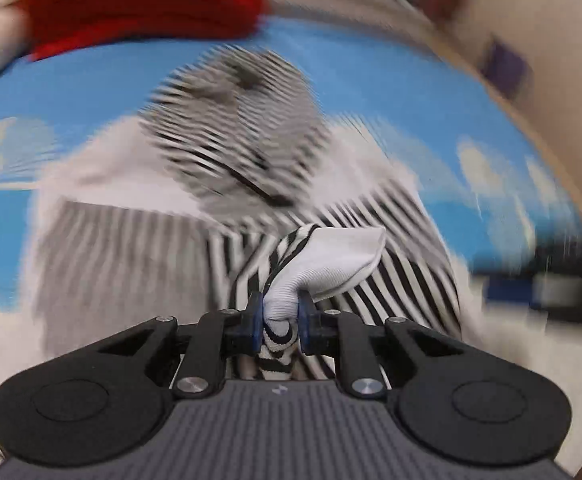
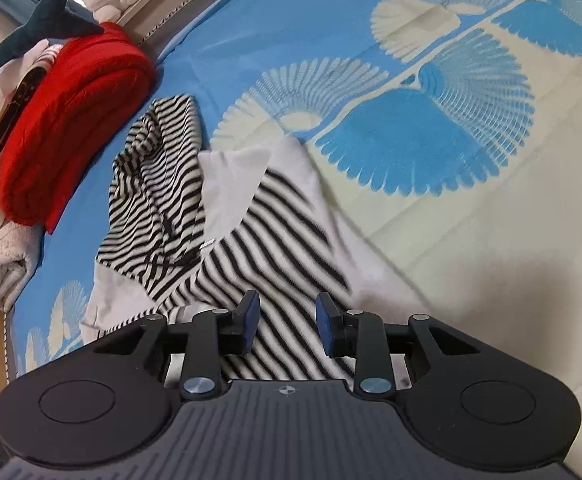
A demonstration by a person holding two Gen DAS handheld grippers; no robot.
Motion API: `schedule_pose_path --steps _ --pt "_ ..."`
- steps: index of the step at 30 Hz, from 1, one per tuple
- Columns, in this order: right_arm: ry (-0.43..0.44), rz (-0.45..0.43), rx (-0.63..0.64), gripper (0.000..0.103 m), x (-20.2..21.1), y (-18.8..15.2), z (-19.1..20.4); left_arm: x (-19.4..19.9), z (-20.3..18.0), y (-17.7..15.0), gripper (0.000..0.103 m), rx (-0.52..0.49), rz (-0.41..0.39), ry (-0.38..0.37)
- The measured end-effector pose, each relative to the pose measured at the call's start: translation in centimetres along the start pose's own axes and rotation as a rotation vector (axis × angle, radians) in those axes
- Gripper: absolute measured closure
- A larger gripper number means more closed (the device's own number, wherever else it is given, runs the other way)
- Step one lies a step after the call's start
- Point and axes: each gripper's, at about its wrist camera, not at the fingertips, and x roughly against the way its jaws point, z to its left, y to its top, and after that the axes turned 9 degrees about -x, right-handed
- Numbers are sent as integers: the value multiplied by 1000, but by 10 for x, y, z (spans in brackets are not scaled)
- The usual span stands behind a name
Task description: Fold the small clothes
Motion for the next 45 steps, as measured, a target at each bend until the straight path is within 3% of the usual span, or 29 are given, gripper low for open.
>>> schedule_pose_path --steps 4,6,13,15,21,25,28,30,35,37,40,42,45 --pt "8 42 -3 69 -10 -15 8 26 80 -1 77 301 8 165" --pt "1 61 -4 68 -17 -22 11 30 110 -7 75 398 30 233" --pt "-20 107 -41 67 -34 -39 15 16 165 -20 70 578 100 114" --pt "-24 113 -44 67 -36 -41 16 9 174 -27 70 599 117 117" --pt "-28 112 -37 66 -38 -41 17 -18 181 -39 68 599 182 99" --pt "-37 117 -35 65 -41 -38 13 -24 168 -34 69 505 190 121" --pt "-41 127 -38 65 -44 -38 11 -21 160 -29 96 423 168 164" --pt "-41 131 -39 65 -45 -39 12 -16 155 -26 100 392 140 199" --pt "-38 128 -36 64 -46 -40 13 6 133 -11 100 276 -2 256" --pt "-52 115 -49 64 -47 -40 10 4 131 -10 98 281 18 256" --pt "-94 97 -130 64 -48 -36 -5 -15 142 -19 96 342 160 238" --pt "-130 95 -207 64 -50 -32 -20 -11 145 -23 96 362 147 250" --pt "-161 79 -257 64 -50 -28 -32 4 132 -13 94 279 63 210"
